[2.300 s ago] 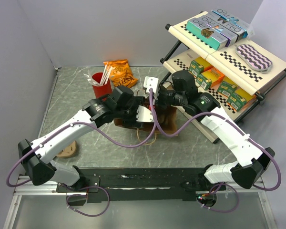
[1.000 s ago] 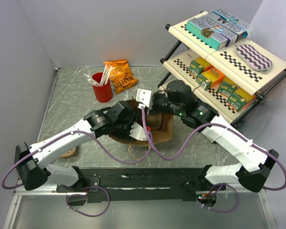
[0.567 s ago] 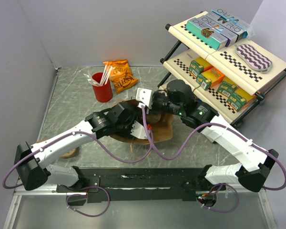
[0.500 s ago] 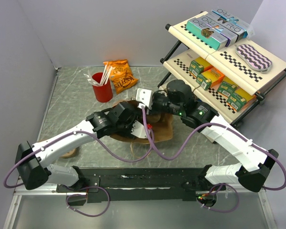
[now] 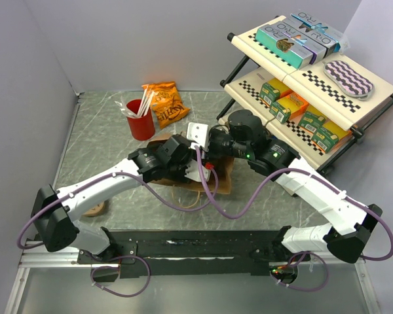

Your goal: Pack the takeout coffee

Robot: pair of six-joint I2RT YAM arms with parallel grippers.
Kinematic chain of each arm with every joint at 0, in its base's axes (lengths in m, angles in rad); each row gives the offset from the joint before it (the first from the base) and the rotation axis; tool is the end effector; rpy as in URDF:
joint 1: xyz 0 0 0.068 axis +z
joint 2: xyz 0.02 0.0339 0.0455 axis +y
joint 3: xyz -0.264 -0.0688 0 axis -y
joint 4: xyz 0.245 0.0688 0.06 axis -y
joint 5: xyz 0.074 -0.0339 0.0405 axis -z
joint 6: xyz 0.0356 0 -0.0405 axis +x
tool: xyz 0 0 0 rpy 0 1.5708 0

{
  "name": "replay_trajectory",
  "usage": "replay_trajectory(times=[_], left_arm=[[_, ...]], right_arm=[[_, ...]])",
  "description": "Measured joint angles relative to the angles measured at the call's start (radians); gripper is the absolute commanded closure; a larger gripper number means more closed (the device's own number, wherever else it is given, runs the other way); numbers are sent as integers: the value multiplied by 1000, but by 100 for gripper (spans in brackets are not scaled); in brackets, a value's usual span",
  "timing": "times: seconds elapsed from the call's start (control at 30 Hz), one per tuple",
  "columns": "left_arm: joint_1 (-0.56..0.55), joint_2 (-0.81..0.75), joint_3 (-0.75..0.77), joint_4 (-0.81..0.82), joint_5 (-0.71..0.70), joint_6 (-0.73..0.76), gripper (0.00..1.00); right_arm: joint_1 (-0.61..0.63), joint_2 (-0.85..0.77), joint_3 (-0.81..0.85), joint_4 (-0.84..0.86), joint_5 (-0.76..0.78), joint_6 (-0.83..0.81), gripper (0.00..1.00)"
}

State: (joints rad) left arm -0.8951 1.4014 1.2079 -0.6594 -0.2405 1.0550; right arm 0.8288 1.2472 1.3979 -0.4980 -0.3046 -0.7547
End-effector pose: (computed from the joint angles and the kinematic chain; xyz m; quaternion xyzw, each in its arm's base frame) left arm 0.1935 -0.2279 0.3037 0.7457 0.5565 0.1398 0.3387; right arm 0.1751 0.2068 0.4232 -0.6370 0.5065 0.1451 0.5627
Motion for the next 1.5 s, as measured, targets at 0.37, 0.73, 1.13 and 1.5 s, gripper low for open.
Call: replay_trajectory(times=[0.37, 0.73, 1.13, 1.5], left_arm=[[2, 37, 3, 5, -23, -3, 99], [35, 88, 5, 58, -19, -13, 99], [62, 138, 14, 116, -10, -10, 52], [73, 208, 58, 138, 7, -11, 50]], right_arm=[[-6, 0, -11, -5, -38, 14, 100], [-33, 0, -13, -42, -64, 26, 100], [-59, 11, -13, -57, -68, 24, 100], [-79, 14, -13, -80, -75, 24, 100]])
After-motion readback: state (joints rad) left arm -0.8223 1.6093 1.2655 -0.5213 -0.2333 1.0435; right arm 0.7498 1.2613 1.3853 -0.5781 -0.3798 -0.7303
